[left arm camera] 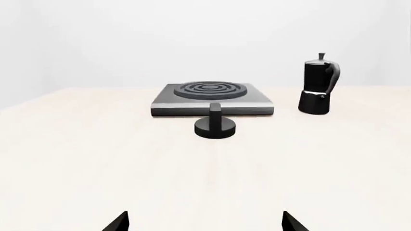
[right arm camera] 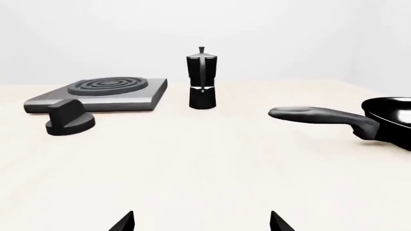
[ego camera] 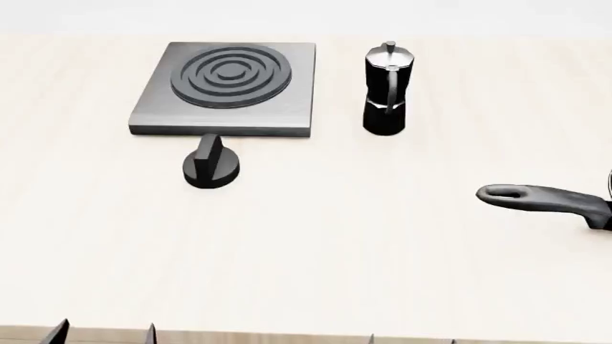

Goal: Put the moka pot on the stove.

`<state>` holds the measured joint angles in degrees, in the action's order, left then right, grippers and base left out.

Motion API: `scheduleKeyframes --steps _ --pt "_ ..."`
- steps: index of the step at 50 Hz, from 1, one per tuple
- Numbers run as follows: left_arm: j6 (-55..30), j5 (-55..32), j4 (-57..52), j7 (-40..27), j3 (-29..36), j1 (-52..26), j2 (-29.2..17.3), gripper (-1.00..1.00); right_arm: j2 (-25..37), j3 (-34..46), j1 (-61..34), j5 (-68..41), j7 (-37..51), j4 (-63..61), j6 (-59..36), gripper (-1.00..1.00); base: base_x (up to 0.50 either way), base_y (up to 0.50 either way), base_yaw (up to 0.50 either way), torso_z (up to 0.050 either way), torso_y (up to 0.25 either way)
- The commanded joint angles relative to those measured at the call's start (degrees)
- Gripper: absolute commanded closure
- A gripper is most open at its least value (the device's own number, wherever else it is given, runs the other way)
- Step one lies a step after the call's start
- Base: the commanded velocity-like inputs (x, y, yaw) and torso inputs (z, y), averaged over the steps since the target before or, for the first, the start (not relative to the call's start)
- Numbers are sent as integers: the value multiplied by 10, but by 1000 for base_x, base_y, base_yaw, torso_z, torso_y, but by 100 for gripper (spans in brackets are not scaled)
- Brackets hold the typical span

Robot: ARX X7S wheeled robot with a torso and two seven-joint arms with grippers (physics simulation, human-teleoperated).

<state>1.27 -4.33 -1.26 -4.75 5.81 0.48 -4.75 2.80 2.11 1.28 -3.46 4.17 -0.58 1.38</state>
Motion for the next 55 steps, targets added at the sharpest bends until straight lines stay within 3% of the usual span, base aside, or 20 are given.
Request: scheduleKeyframes --steps 1,20,55 --pt "7 11 -5 -21 16 1 -12 -100 12 12 7 -8 18 -14 -2 -100 0 0 0 0 0" --pt "24 -6 -17 -19 32 3 -25 -100 25 46 10 5 32 -49 -8 -100 33 0 0 0 0" --pt "35 -9 -29 -32 54 3 -43 -100 40 68 2 -14 59 -27 -2 -100 243 0 0 0 0"
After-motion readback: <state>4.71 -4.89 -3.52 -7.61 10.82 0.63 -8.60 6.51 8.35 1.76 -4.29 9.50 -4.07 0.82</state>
